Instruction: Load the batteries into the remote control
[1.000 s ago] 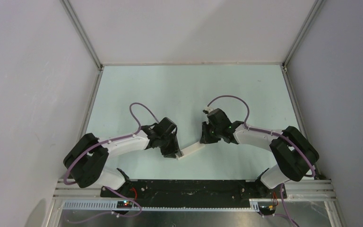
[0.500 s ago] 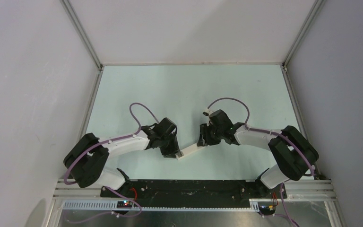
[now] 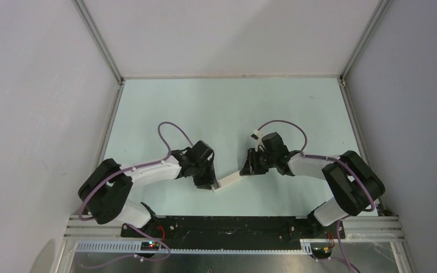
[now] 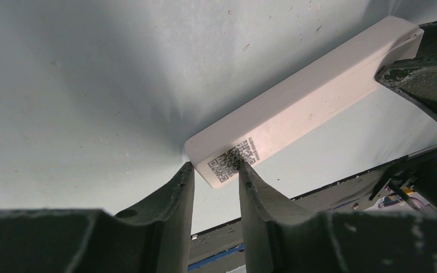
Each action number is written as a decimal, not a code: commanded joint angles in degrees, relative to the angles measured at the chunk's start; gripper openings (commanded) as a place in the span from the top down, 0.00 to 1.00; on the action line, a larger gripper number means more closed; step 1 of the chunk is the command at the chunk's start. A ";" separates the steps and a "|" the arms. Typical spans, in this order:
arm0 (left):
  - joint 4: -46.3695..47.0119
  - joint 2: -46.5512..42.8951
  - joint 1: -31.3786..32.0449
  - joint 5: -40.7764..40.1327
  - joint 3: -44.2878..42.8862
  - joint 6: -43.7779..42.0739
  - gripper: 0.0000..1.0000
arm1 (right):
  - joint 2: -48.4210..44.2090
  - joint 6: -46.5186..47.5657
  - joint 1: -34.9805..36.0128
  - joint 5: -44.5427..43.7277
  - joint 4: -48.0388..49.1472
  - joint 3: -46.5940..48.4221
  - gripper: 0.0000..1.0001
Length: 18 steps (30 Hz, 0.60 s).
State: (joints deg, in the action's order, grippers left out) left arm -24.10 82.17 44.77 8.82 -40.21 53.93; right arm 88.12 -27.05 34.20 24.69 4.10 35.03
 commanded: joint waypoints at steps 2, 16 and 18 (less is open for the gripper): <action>2.27 2.67 -1.63 -5.46 -2.35 -4.69 0.64 | 2.66 -0.71 1.00 2.36 -3.82 -5.11 0.92; 2.12 3.57 -3.87 -3.87 -2.97 -7.69 0.65 | 1.92 -6.04 -5.69 12.65 11.72 -11.44 1.00; 2.17 3.65 -4.02 -3.85 -3.02 -7.96 0.65 | 2.09 -6.97 -6.63 14.29 14.11 -12.29 1.00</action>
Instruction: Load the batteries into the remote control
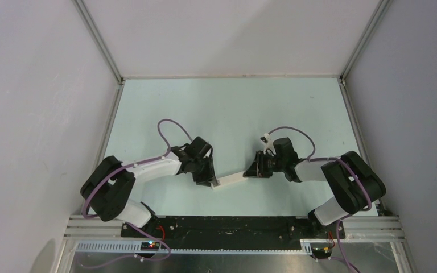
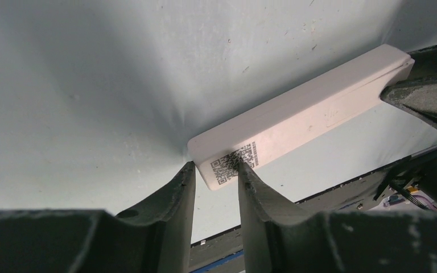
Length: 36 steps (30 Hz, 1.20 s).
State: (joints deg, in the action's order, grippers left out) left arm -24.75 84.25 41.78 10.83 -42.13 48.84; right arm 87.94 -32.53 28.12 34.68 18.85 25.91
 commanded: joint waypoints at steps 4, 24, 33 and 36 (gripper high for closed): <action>2.78 2.02 -1.50 -5.97 -1.24 -3.13 0.65 | 2.16 -2.97 -2.59 7.35 3.19 -5.22 1.00; 2.82 4.26 -1.92 -5.74 -2.57 -4.05 0.59 | 1.78 -4.22 -0.47 4.76 4.35 -5.18 0.44; 2.71 4.86 -1.92 -5.56 -2.64 -4.23 0.58 | 6.56 -5.40 0.78 2.43 6.86 -4.65 0.50; 2.71 4.97 -1.89 -5.72 -2.64 -4.42 0.58 | 7.72 -4.98 0.79 1.92 5.85 -4.48 0.56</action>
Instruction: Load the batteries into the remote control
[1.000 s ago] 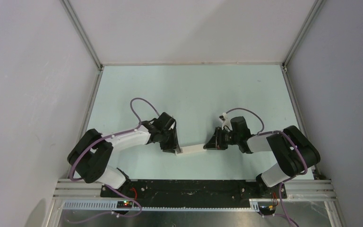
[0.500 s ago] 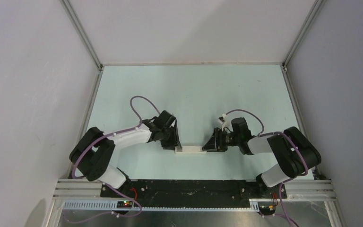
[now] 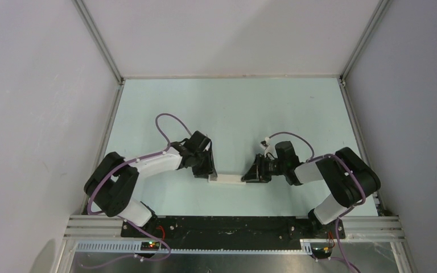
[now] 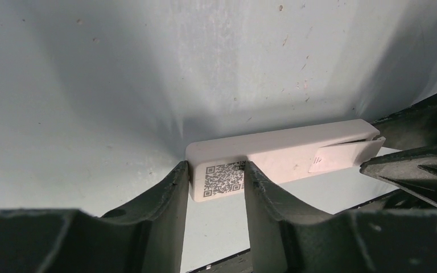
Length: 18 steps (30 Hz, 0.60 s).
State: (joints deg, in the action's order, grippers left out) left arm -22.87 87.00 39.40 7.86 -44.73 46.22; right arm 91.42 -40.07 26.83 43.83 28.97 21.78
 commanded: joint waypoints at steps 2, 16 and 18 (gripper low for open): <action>0.83 2.27 0.46 -2.92 -0.04 -1.83 0.58 | 4.49 2.79 2.00 -7.64 -4.93 -0.34 0.64; -0.22 2.73 0.37 -3.71 -0.62 -1.74 0.58 | -0.55 4.53 0.64 -6.43 -7.55 -0.47 0.86; -0.19 2.81 0.40 -3.61 -0.62 -1.77 0.58 | -0.33 4.08 0.62 -6.18 -7.12 -0.35 0.79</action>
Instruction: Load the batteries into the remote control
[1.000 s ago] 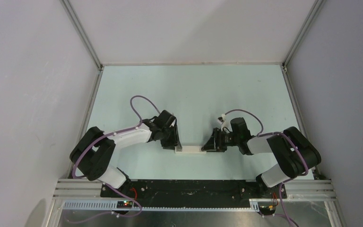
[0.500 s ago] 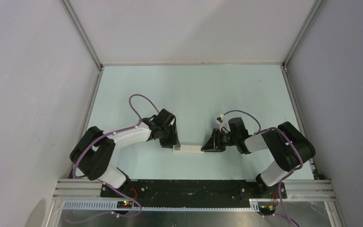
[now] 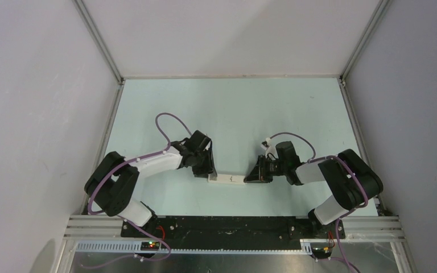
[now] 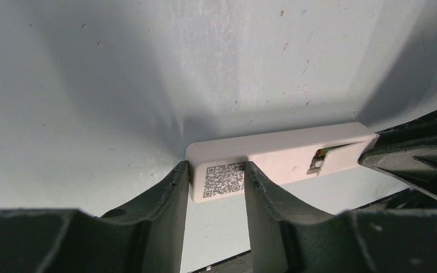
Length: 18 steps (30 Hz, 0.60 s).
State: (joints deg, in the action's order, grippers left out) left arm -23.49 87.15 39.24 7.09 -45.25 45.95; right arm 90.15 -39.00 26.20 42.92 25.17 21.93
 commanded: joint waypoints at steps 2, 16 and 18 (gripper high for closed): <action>0.44 2.67 0.57 -2.69 -0.29 -1.48 0.58 | 1.51 2.29 1.49 -5.40 -2.79 -0.49 0.74; 0.39 2.89 0.58 -1.59 -0.27 -1.53 0.58 | 3.79 0.89 3.84 -9.82 -6.59 2.27 0.68; 0.38 3.03 0.62 -1.30 -0.27 -1.49 0.58 | 3.93 0.74 4.33 -10.82 -7.45 2.72 0.68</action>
State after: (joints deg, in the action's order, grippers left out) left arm -23.49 87.53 39.22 7.03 -45.56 45.93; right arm 91.24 -40.12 27.68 41.43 23.11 23.68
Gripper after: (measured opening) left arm 0.426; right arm 0.320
